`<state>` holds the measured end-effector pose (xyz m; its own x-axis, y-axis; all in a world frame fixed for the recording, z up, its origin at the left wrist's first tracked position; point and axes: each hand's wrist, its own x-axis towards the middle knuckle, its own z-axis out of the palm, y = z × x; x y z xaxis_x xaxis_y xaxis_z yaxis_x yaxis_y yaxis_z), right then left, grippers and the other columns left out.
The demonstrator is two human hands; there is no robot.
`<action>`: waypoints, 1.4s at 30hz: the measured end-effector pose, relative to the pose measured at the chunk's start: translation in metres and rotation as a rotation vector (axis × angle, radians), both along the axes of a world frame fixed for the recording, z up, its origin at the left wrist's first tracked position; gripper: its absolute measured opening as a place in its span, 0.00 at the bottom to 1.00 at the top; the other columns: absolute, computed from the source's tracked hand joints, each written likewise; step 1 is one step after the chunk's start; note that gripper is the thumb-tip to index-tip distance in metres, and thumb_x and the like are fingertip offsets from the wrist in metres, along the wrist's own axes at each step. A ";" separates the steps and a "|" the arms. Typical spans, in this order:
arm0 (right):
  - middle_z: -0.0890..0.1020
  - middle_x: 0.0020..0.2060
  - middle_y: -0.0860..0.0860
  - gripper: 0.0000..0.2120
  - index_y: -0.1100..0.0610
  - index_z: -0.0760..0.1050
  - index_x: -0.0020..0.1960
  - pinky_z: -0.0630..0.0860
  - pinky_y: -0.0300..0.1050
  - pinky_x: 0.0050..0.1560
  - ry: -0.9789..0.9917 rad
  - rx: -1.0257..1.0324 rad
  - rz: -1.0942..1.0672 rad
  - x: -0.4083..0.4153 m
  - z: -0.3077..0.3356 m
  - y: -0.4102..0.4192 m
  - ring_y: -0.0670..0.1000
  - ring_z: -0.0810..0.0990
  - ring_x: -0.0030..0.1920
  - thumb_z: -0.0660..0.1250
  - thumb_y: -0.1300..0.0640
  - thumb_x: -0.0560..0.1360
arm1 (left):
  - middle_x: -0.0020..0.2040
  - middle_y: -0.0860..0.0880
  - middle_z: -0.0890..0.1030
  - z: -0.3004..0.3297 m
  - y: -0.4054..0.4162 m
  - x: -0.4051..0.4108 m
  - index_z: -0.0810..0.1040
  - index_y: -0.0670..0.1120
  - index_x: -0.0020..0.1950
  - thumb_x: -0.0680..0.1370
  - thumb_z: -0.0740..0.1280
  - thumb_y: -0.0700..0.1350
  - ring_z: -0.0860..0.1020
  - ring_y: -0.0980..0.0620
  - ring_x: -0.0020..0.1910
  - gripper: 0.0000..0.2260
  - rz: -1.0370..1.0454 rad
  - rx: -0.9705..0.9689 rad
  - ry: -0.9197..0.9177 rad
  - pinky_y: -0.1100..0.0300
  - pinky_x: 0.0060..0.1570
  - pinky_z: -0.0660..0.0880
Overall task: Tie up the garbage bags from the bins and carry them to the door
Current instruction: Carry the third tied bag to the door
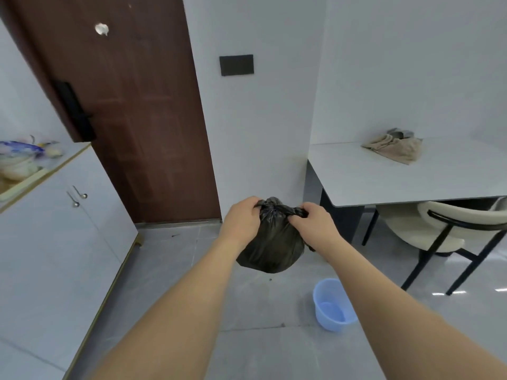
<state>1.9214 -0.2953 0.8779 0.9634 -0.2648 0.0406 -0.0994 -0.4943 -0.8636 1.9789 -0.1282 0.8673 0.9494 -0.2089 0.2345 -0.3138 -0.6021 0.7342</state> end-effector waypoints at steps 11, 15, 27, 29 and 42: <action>0.79 0.37 0.51 0.02 0.53 0.75 0.43 0.72 0.43 0.33 0.080 -0.024 0.038 0.200 -0.019 0.024 0.51 0.78 0.38 0.66 0.55 0.74 | 0.45 0.52 0.80 -0.023 0.023 0.187 0.79 0.47 0.52 0.82 0.56 0.42 0.76 0.52 0.44 0.11 0.065 -0.084 0.075 0.61 0.40 0.68; 0.80 0.37 0.52 0.02 0.53 0.76 0.43 0.73 0.45 0.35 0.102 -0.010 0.007 0.275 -0.016 0.013 0.52 0.79 0.38 0.67 0.55 0.73 | 0.47 0.51 0.81 -0.026 0.014 0.271 0.79 0.47 0.52 0.82 0.56 0.42 0.76 0.53 0.46 0.12 -0.018 -0.087 0.103 0.63 0.41 0.68; 0.78 0.33 0.51 0.04 0.56 0.74 0.40 0.70 0.42 0.31 0.200 0.103 -0.148 0.476 -0.093 -0.108 0.51 0.76 0.33 0.65 0.56 0.72 | 0.49 0.53 0.81 -0.098 -0.114 0.484 0.80 0.49 0.54 0.81 0.57 0.44 0.77 0.54 0.47 0.12 -0.115 0.038 0.271 0.63 0.43 0.69; 0.77 0.33 0.50 0.03 0.53 0.74 0.40 0.69 0.41 0.29 0.250 0.128 -0.161 0.509 -0.116 -0.128 0.50 0.75 0.33 0.65 0.57 0.72 | 0.49 0.51 0.81 -0.120 -0.133 0.517 0.80 0.49 0.53 0.81 0.57 0.45 0.77 0.52 0.47 0.12 -0.130 0.103 0.325 0.59 0.44 0.72; 0.79 0.34 0.51 0.05 0.53 0.76 0.43 0.71 0.43 0.28 0.449 0.143 -0.370 0.688 -0.545 -0.205 0.52 0.77 0.33 0.63 0.61 0.73 | 0.42 0.53 0.79 -0.559 -0.228 0.694 0.77 0.49 0.45 0.81 0.58 0.43 0.77 0.51 0.45 0.10 -0.156 0.095 0.565 0.64 0.40 0.68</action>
